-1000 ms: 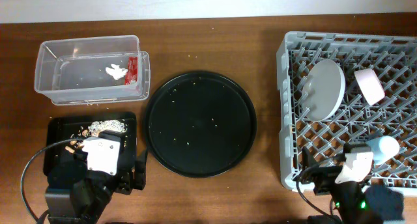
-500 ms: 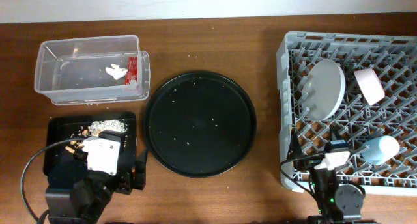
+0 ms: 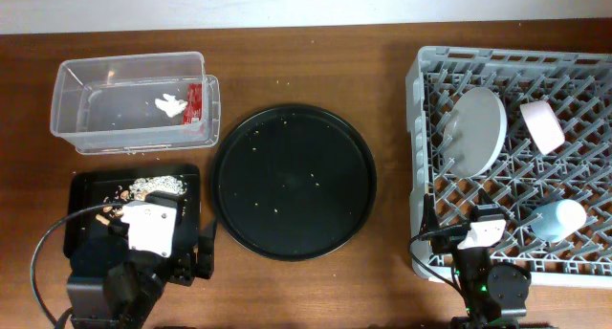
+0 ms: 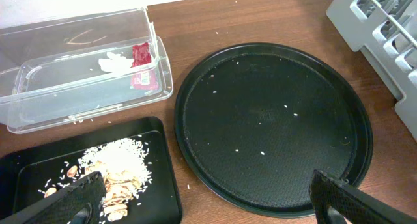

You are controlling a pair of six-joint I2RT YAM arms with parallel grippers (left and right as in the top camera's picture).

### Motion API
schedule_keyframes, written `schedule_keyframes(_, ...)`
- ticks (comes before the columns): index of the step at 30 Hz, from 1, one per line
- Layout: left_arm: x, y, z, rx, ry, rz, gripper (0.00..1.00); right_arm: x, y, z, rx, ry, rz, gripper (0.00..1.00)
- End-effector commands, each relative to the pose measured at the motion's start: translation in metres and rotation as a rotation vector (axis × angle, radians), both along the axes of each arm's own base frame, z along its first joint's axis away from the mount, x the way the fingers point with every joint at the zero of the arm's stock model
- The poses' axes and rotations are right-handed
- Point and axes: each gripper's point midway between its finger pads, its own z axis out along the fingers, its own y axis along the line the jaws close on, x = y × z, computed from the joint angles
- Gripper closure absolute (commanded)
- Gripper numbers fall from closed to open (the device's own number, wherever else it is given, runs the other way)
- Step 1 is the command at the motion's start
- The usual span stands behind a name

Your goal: Sort waste into correct bins and load items into the dishwasher rack

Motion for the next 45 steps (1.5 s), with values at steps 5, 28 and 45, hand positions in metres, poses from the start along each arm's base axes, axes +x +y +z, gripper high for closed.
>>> schedule_keyframes(5, 0.000, 0.001, -0.001, -0.003, -0.001, 0.010, 0.01, 0.000, 0.001, -0.001, -0.006, -0.001, 0.004, 0.01)
schedule_keyframes(28, 0.009, 0.005, -0.058, 0.000, -0.328, 0.027, 0.01, 0.000, 0.001, -0.001, -0.006, -0.001, 0.004, 0.02)
schedule_keyframes(45, 0.043, 0.002, -0.102, -0.017, -0.520, 0.022, 0.01, 0.000, 0.001, -0.001, -0.006, -0.001, 0.004, 0.02)
